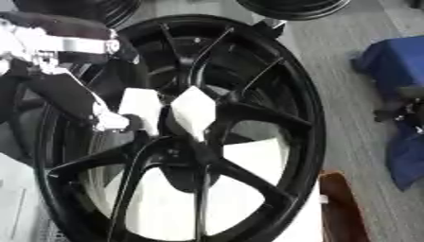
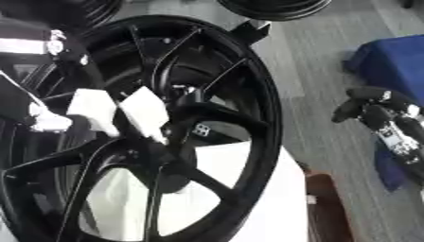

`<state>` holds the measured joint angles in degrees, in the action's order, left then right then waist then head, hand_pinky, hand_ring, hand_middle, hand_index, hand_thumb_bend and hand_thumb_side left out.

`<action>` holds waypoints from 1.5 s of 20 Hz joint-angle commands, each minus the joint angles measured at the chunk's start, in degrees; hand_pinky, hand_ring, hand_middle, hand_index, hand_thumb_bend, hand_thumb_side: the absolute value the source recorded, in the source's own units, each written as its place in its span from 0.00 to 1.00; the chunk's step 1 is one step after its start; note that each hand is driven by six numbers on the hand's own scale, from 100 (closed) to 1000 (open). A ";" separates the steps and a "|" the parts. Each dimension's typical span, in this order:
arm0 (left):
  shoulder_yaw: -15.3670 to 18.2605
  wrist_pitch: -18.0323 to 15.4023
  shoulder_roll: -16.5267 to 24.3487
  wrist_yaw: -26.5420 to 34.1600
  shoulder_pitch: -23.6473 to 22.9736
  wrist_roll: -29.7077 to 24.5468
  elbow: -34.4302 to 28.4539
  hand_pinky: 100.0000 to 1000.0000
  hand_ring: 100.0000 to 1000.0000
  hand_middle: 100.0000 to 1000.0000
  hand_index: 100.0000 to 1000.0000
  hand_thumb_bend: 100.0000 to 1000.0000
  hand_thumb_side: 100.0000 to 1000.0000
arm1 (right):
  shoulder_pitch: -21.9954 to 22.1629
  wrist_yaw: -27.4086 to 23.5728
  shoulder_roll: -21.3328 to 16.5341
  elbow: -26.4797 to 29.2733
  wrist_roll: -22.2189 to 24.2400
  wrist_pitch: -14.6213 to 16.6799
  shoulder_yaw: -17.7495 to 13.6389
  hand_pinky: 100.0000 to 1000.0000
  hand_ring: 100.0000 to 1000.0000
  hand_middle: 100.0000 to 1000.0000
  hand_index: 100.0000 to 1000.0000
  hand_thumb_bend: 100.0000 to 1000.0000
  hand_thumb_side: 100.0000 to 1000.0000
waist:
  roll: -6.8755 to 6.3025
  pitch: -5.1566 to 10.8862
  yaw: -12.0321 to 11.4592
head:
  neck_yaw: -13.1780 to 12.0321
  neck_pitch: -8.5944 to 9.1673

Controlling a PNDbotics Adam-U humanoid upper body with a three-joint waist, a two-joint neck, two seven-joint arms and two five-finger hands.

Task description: Pull the pin out of the wheel hub.

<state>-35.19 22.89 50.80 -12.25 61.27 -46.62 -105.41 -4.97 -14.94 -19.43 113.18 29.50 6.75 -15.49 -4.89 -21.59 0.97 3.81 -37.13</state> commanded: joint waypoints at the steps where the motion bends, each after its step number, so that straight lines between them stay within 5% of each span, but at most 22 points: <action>1: 0.26 0.29 0.58 -0.59 0.61 -1.96 0.31 0.76 0.75 0.69 0.81 0.40 0.27 | -0.23 -0.69 -0.73 1.41 0.26 0.03 -0.03 0.79 0.61 0.59 0.78 0.00 0.53 | 0.29 0.84 0.03 | -0.20 0.83; 18: 0.44 1.24 -0.41 -0.75 0.50 0.60 0.91 0.69 0.65 0.53 0.69 0.23 0.22 | -0.30 -0.62 -0.63 1.41 0.44 -0.10 0.11 0.79 0.61 0.59 0.78 0.00 0.54 | 0.39 0.74 0.11 | -0.27 0.87; 26: 1.47 2.63 0.07 0.39 -0.02 5.33 -0.23 0.61 0.53 0.32 0.44 0.13 0.01 | -0.36 -0.73 -0.70 1.41 0.30 -0.11 0.04 0.79 0.61 0.59 0.78 0.00 0.54 | 0.34 0.88 0.09 | -0.10 0.73; 30: 4.03 3.22 1.26 1.89 -1.11 8.15 -1.76 0.61 0.51 0.29 0.40 0.14 0.00 | -0.49 -0.92 -0.78 1.41 0.19 -0.20 -0.03 0.79 0.61 0.59 0.78 0.00 0.54 | 0.25 0.99 0.13 | 0.21 0.64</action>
<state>-33.48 25.51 49.80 -10.72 59.32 -39.23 -106.23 -5.03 -15.21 -19.39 113.18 29.74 6.52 -15.17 -4.83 -21.80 1.06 3.81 -36.69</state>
